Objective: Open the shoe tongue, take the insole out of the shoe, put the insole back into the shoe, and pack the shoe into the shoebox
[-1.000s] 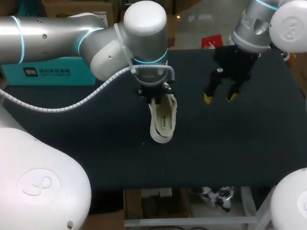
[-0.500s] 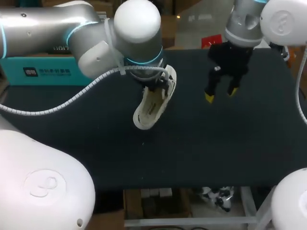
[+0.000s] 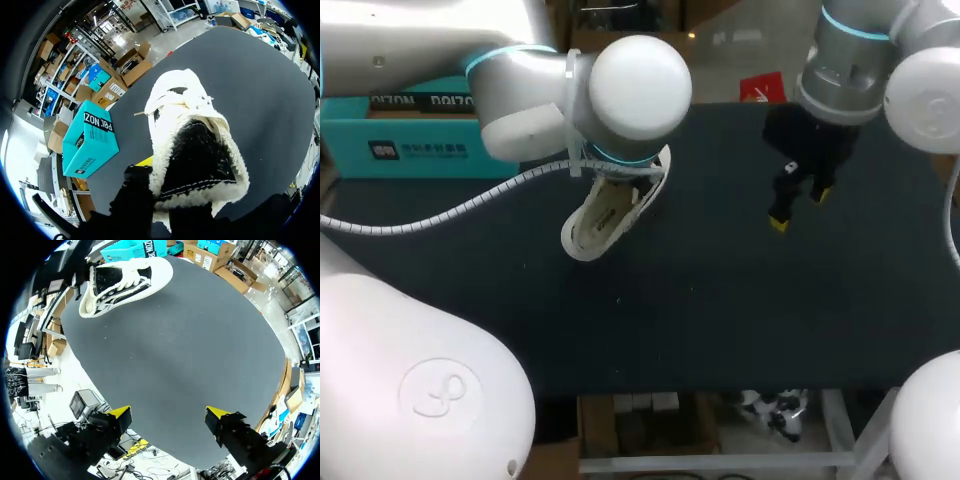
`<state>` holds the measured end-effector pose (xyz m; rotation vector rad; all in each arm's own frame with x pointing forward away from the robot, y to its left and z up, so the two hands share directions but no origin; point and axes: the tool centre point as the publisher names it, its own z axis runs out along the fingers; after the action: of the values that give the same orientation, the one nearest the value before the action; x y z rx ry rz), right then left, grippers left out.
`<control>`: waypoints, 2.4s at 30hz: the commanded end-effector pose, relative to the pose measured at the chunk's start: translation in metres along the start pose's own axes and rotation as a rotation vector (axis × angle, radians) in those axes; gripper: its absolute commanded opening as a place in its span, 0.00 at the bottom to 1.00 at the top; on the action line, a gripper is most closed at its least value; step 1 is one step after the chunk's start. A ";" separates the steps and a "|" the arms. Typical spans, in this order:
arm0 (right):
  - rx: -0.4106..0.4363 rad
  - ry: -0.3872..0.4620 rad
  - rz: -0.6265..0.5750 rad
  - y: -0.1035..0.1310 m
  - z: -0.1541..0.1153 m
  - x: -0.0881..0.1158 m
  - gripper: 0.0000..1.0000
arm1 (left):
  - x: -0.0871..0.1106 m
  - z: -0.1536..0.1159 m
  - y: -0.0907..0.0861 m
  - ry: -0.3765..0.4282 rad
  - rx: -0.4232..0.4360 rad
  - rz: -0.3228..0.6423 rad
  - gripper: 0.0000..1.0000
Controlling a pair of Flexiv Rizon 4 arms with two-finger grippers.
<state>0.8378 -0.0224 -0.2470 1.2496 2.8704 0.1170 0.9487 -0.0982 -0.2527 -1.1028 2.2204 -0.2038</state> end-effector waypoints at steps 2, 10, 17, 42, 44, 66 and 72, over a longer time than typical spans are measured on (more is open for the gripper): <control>-0.003 0.048 -0.084 0.000 -0.007 -0.021 1.00 | -0.014 0.003 0.006 0.020 0.020 0.025 0.00; 0.000 0.064 -0.088 0.001 -0.008 -0.024 1.00 | -0.020 0.015 0.004 0.038 0.064 0.148 0.00; 0.000 0.064 -0.088 0.001 -0.008 -0.024 1.00 | -0.049 0.022 0.002 0.023 0.116 0.239 0.00; 0.002 0.036 -0.119 0.004 -0.009 -0.021 1.00 | -0.193 0.020 -0.019 -0.167 0.267 0.529 0.00; 0.001 -0.001 -0.181 0.008 -0.011 -0.018 1.00 | -0.202 0.015 -0.016 -0.178 0.273 0.525 0.00; 0.102 -0.043 -0.419 0.033 -0.026 -0.024 1.00 | -0.310 0.022 0.016 -0.277 0.316 0.532 0.00; 0.102 -0.043 -0.419 0.033 -0.026 -0.024 1.00 | -0.359 0.047 0.019 -0.275 0.334 0.525 0.00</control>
<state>0.8773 -0.0195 -0.2197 0.6224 3.0541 -0.0540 1.0985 0.1786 -0.1246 -0.3814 2.0307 -0.0840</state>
